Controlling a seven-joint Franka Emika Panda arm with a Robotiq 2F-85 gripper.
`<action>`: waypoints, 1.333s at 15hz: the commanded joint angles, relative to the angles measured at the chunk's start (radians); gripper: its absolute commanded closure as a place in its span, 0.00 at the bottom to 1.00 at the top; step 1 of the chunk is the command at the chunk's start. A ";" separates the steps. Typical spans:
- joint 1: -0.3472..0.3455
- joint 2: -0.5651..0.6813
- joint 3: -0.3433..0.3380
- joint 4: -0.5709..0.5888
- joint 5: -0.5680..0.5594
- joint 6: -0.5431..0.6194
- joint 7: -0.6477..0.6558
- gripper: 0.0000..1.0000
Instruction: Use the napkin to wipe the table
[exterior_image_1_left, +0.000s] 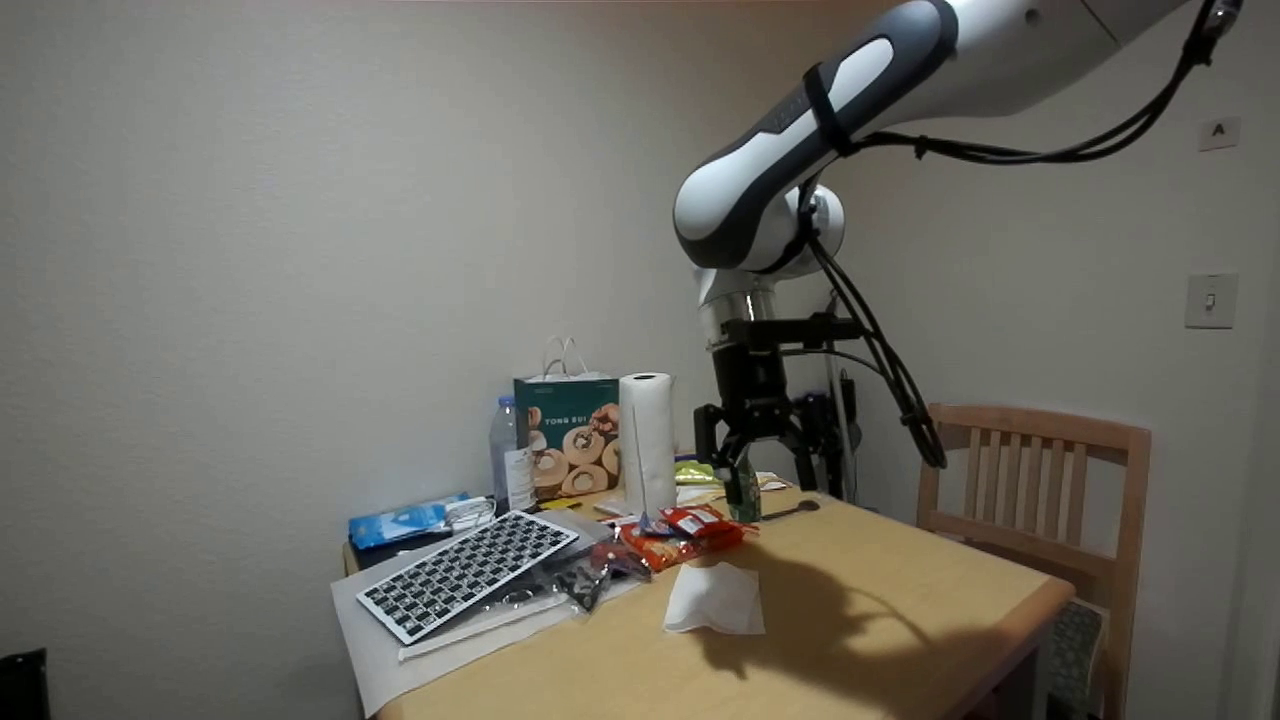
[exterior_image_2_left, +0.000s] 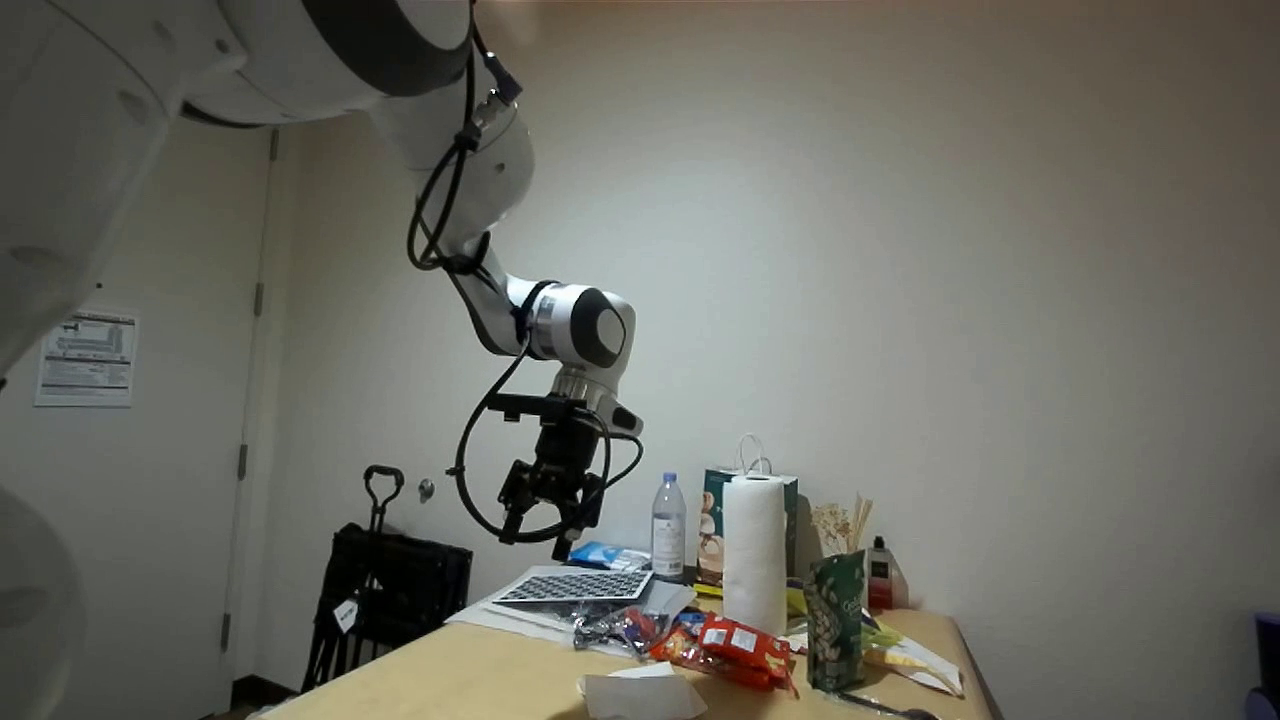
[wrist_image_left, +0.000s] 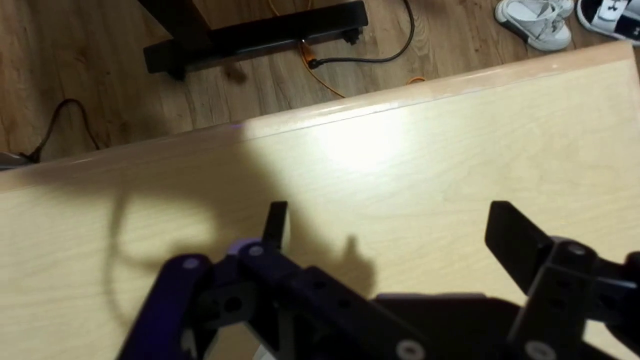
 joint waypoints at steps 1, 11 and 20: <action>0.011 0.024 -0.022 -0.036 -0.025 0.158 0.153 0.00; 0.024 0.144 -0.081 -0.035 -0.122 0.340 0.363 0.00; 0.100 0.378 -0.144 0.231 -0.217 0.274 0.774 0.00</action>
